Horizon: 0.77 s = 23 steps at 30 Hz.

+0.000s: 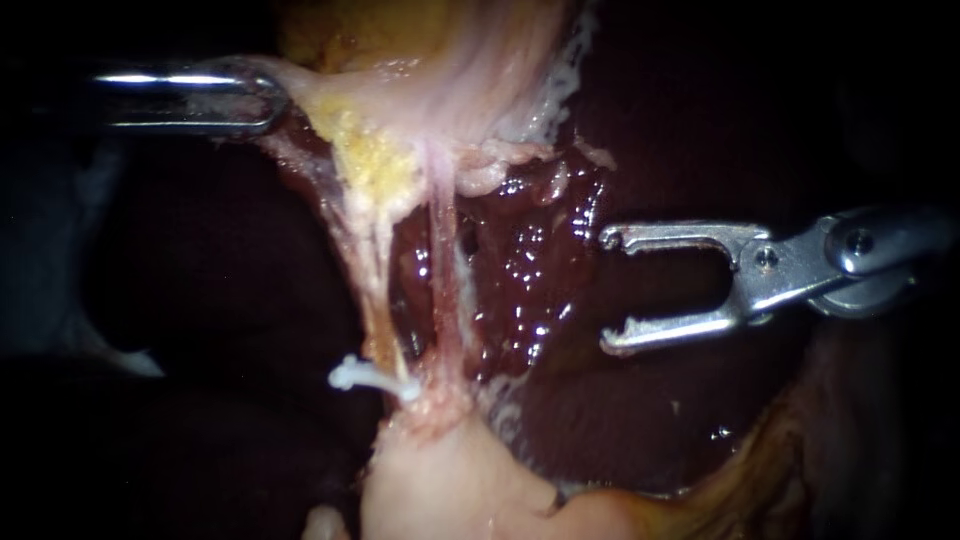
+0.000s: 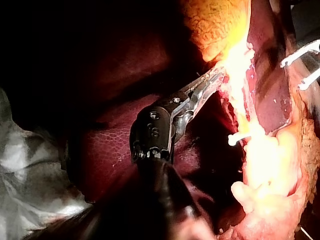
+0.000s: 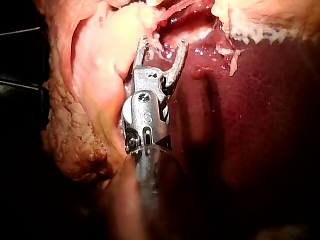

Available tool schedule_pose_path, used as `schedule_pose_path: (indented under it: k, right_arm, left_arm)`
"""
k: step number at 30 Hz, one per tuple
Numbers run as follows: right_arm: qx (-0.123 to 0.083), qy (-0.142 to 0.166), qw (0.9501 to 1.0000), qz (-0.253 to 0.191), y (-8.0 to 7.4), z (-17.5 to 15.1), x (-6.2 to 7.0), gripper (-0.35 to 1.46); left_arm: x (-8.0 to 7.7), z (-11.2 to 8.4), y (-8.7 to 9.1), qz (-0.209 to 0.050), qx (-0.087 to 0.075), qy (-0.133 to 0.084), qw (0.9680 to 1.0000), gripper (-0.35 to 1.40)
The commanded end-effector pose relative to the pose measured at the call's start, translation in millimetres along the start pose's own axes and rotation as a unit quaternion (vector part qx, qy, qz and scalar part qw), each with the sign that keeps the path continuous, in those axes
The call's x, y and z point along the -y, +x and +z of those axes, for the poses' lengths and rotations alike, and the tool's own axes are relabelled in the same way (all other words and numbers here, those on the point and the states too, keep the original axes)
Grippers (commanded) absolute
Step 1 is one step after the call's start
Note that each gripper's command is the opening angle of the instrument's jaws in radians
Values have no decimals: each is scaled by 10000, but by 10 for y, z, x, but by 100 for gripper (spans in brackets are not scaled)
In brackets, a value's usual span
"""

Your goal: Going back first clip left tube

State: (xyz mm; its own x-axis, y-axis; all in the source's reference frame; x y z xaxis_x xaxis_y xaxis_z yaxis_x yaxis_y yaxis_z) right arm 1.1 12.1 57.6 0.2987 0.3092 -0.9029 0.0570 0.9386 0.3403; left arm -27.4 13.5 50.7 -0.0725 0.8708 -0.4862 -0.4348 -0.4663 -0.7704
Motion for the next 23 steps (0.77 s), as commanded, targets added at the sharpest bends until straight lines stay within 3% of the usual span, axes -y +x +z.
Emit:
schedule_pose_path:
  k: [1, 11, 23]
  right_arm:
    - [0, 0, 10000, 0, 0, 0, 0, 50]
    - [0, -1, 10000, -1, 0, 1, 1, 50]
    - [0, 1, 10000, 0, 0, 1, 2, 50]
  left_arm:
    - [0, 4, -3, 16, 1, 1, 10000, -35]
    - [3, 37, -30, 166, 111, -6, 9998, -35]
    - [8, 42, -36, 193, 132, -26, 9997, -35]
